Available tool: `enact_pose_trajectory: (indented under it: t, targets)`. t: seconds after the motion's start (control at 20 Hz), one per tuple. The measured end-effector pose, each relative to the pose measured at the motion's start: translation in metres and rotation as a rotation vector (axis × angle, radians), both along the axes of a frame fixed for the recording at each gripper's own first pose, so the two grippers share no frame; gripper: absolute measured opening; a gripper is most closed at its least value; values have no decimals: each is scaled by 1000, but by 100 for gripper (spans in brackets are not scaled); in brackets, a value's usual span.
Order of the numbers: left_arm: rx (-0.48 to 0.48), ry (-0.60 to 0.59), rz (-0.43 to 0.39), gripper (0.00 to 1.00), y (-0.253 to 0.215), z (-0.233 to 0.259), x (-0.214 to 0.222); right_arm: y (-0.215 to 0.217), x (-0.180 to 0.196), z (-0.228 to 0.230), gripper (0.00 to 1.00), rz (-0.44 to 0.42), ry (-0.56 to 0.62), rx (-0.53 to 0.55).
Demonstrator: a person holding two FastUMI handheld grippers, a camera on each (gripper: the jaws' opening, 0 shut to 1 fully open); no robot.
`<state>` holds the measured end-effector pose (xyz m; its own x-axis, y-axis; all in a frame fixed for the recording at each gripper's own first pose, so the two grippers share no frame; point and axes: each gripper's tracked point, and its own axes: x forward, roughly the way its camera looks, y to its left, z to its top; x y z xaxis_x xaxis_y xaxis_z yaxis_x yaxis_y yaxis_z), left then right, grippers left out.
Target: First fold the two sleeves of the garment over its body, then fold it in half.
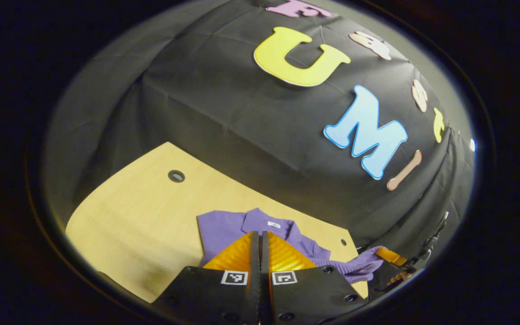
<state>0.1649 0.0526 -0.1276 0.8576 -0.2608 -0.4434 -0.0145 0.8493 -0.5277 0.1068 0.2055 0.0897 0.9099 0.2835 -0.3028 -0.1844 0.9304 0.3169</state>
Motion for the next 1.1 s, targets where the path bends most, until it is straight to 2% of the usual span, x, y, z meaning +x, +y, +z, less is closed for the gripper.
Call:
enact_pose_trajectory:
  t: [0.2, 0.45, 0.75, 1.1]
  targets:
    - [41, 6, -28, 5, 1, -26, 57, 5, 47, -14, 1, -30, 41, -19]
    - [181, -2, -99, 5, -9, -69, 115, 9, 98, -49, 0, -52, 110, -90]
    - [286, 10, -129, 5, -12, -122, 153, 12, 147, -97, 0, -89, 214, -113]
    - [375, 33, -111, 5, -5, -160, 172, 22, 170, -132, 1, -100, 278, -124]
